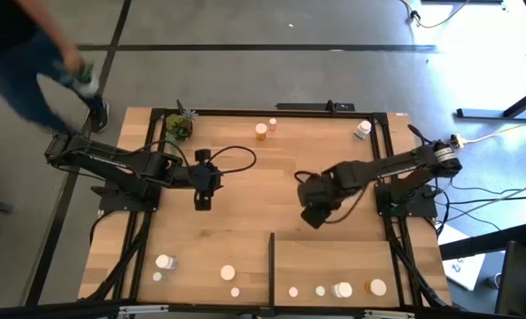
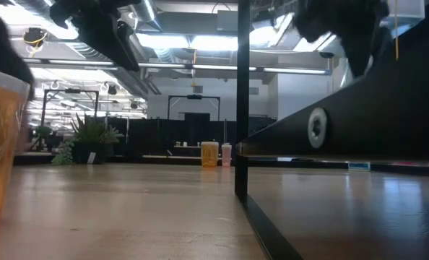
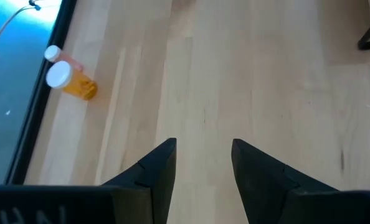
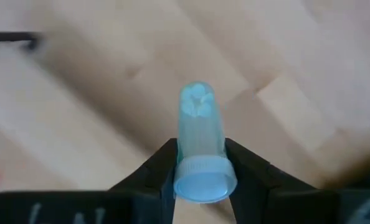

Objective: Pick and place medicine bottles onto shelf by color
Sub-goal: Put the top blue pill bottle on the shelf aligned with the other blue pill bottle

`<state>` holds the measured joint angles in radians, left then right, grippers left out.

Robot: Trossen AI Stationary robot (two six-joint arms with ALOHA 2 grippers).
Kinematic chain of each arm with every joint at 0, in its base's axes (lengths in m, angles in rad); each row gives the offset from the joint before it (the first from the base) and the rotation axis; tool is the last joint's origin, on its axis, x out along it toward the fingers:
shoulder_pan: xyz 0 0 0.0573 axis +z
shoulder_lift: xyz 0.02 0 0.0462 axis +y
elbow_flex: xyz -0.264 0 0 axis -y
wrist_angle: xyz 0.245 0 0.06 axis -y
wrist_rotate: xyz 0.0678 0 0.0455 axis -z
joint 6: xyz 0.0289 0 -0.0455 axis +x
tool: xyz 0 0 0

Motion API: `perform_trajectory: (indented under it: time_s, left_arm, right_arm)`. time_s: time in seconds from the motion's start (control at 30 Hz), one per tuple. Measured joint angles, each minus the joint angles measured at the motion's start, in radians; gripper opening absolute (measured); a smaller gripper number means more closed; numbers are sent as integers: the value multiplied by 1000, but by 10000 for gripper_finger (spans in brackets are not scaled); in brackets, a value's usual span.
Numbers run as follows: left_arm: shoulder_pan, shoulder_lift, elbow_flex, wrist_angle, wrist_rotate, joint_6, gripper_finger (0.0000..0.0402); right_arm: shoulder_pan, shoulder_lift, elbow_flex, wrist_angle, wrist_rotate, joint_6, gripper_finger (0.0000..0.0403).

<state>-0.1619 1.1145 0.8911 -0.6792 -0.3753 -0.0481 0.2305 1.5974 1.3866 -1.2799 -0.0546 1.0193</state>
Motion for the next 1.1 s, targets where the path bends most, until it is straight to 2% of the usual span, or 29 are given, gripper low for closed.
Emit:
perform_trajectory:
  time_s: [0.13,0.47,0.6,0.83,1.1]
  left_arm:
    - [0,0,0,0,44,3,148]
    - [-5,0,0,0,60,4,148]
    - [-8,0,0,7,66,4,148]
    - [-61,0,0,28,142,2,148]
    - [-141,0,0,68,142,-3,148]
  right_arm:
    - [88,0,57,-9,-4,107,114]
    - [253,45,67,14,-140,290,118]
    - [285,93,67,73,-199,315,119]
    - [314,157,67,151,-288,338,119]
    - [317,187,66,249,-307,344,119]
